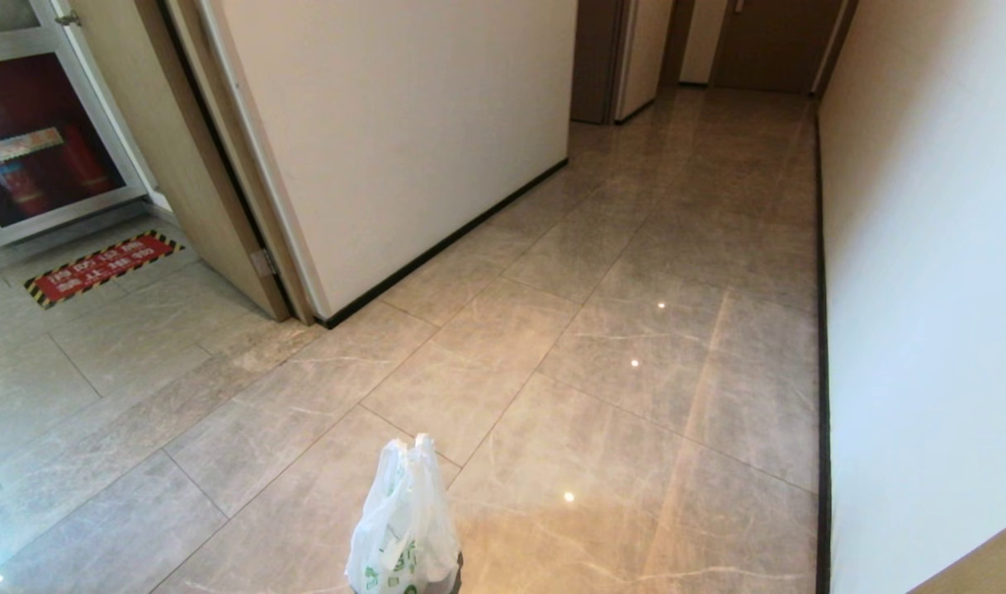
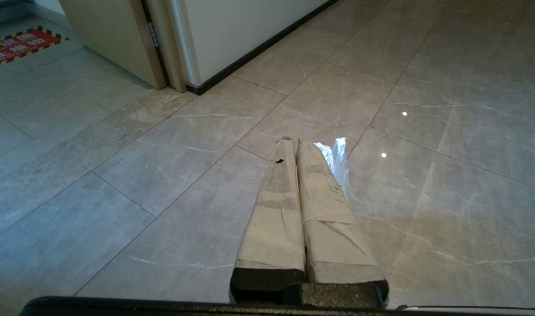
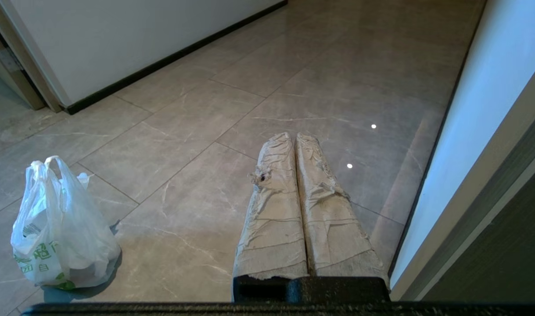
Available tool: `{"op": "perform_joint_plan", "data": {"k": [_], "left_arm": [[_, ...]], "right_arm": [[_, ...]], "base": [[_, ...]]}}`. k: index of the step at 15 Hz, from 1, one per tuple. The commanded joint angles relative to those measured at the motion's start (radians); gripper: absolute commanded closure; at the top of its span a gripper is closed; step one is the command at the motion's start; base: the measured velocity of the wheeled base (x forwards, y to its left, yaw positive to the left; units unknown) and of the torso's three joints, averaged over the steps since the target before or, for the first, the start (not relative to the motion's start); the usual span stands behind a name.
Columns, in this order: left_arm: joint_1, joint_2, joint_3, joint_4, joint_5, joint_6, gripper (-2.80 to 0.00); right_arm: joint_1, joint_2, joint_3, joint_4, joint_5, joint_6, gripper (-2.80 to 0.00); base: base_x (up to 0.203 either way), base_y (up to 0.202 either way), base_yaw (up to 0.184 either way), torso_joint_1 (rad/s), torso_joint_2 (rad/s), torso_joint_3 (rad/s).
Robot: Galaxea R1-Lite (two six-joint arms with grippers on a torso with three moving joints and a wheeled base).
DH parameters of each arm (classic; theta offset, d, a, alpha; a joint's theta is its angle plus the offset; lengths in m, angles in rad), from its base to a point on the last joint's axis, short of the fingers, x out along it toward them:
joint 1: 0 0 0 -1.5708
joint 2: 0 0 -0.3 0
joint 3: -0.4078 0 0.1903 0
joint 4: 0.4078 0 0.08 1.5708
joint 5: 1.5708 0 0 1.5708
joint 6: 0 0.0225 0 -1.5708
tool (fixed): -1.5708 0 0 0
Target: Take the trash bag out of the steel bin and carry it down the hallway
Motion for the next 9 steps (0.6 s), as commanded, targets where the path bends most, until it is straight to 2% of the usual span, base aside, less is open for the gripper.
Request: {"op": "perform_joint_plan", "data": {"k": [1,9], "left_arm": [[0.000,0.002,0.000,-0.001,0.000,-0.001,0.00],[0.000,0.002,0.000,-0.006,-0.002,-0.009,0.00]], "right_arm": [[0.000,0.000,0.037,-0.001,0.000,0.000,0.00],[0.000,0.000,0.038,-0.001,0.000,0.000,0.00]], "base": [[0.000,0.000,0.000,0.000,0.00,0.000],[0.000,0.000,0.000,0.000,0.00,0.000]]}}
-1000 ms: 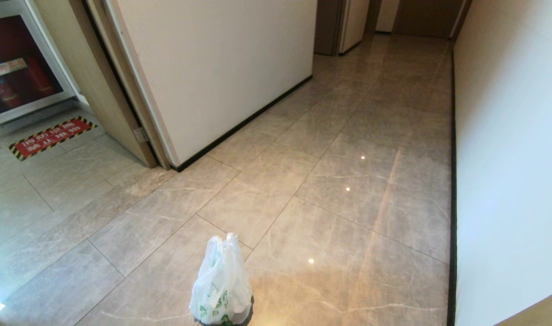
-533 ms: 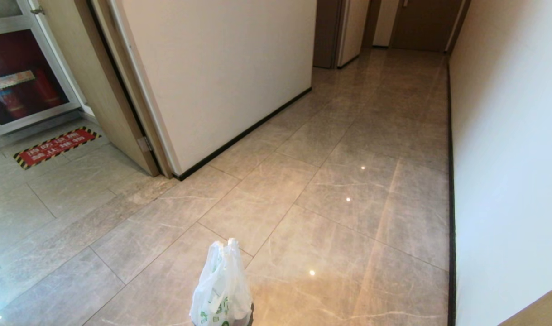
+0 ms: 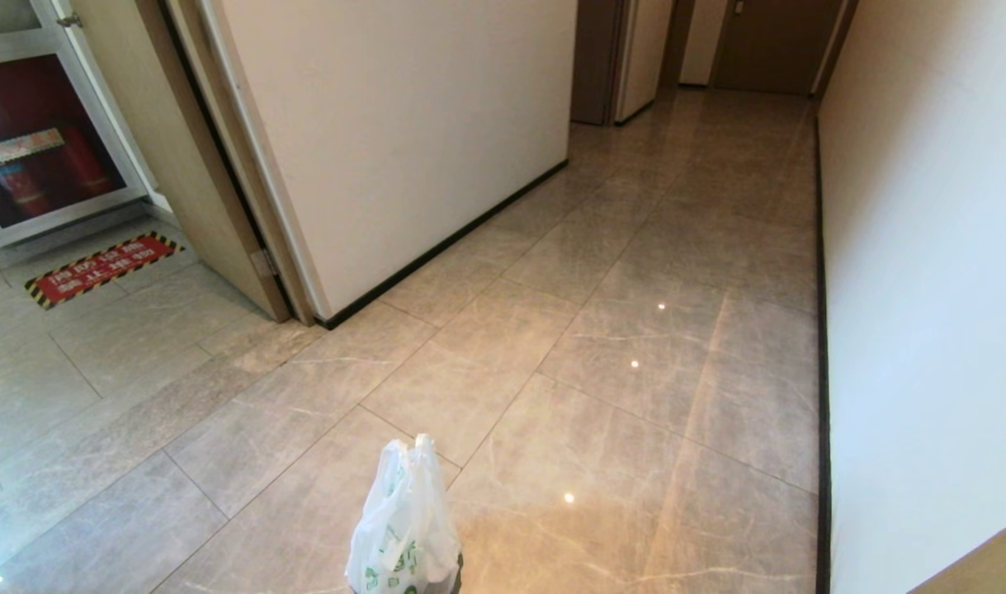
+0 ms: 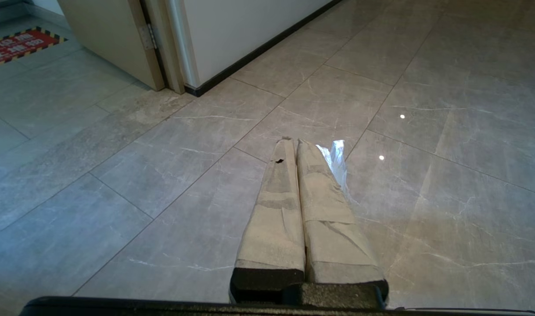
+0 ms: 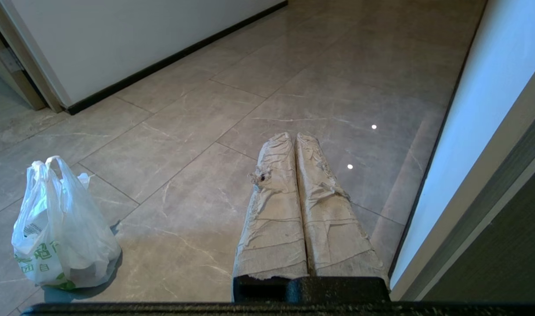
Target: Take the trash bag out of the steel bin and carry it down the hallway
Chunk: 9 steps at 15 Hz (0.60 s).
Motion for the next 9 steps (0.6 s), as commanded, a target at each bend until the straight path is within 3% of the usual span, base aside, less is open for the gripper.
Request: {"op": "perform_joint_plan", "data": {"k": [1,9], "left_arm": [[0.000,0.002,0.001,-0.001,-0.001,0.000,0.00],[0.000,0.002,0.001,-0.001,-0.001,0.000,0.00]], "right_arm": [[0.000,0.000,0.037,-0.001,0.001,-0.001,0.00],[0.000,0.003,0.035,0.003,0.000,0.000,0.00]], "base": [[0.000,0.000,0.000,0.000,0.00,0.000],[0.000,0.000,0.000,0.000,0.00,0.000]]}}
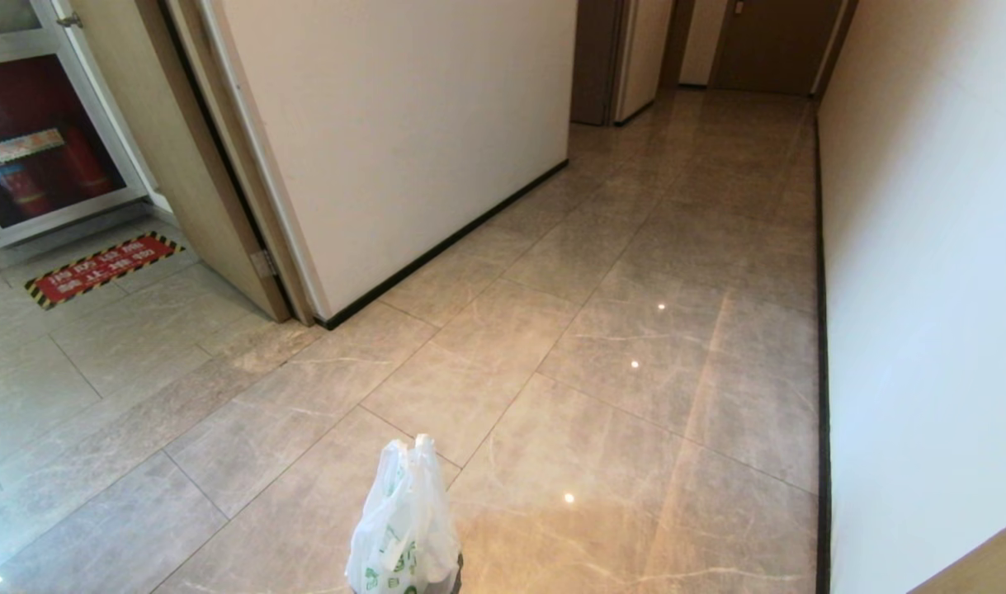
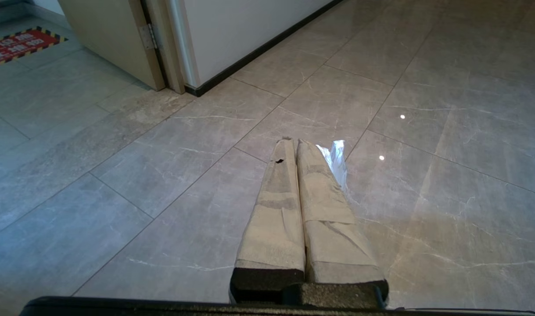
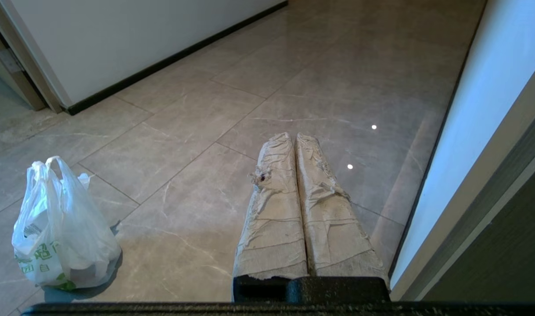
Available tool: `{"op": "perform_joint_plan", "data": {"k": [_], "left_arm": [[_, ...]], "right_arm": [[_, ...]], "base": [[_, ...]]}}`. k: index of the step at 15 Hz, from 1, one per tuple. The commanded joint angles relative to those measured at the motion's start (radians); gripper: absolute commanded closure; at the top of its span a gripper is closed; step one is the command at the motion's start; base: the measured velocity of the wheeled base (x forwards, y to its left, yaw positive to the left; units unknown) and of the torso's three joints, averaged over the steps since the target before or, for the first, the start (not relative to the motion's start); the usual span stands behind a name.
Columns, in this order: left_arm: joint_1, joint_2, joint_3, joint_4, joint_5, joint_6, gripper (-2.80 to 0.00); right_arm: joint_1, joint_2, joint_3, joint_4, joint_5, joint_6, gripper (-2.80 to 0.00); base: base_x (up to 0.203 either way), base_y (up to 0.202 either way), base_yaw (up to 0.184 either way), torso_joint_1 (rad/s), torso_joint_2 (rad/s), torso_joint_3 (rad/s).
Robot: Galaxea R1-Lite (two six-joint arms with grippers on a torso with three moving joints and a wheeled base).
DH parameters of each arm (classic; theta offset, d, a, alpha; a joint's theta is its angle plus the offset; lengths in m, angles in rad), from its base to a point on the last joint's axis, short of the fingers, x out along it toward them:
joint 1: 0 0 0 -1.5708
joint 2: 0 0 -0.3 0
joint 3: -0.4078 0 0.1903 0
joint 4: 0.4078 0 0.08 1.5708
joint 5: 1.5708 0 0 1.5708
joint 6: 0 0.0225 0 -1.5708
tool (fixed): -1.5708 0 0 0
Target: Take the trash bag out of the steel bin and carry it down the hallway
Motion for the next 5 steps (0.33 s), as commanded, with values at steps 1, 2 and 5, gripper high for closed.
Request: {"op": "perform_joint_plan", "data": {"k": [1,2,5], "left_arm": [[0.000,0.002,0.000,0.000,-0.001,0.000,0.00],[0.000,0.002,0.001,0.000,0.000,0.000,0.00],[0.000,0.002,0.000,0.000,0.001,0.000,0.00]], "right_arm": [[0.000,0.000,0.038,-0.004,0.000,0.001,0.00],[0.000,-0.001,0.038,-0.004,0.001,0.002,0.00],[0.000,-0.001,0.038,-0.004,0.001,0.002,0.00]], "base": [[0.000,0.000,0.000,0.000,0.00,0.000],[0.000,0.000,0.000,0.000,0.00,0.000],[0.000,0.000,0.000,0.000,0.00,0.000]]}}
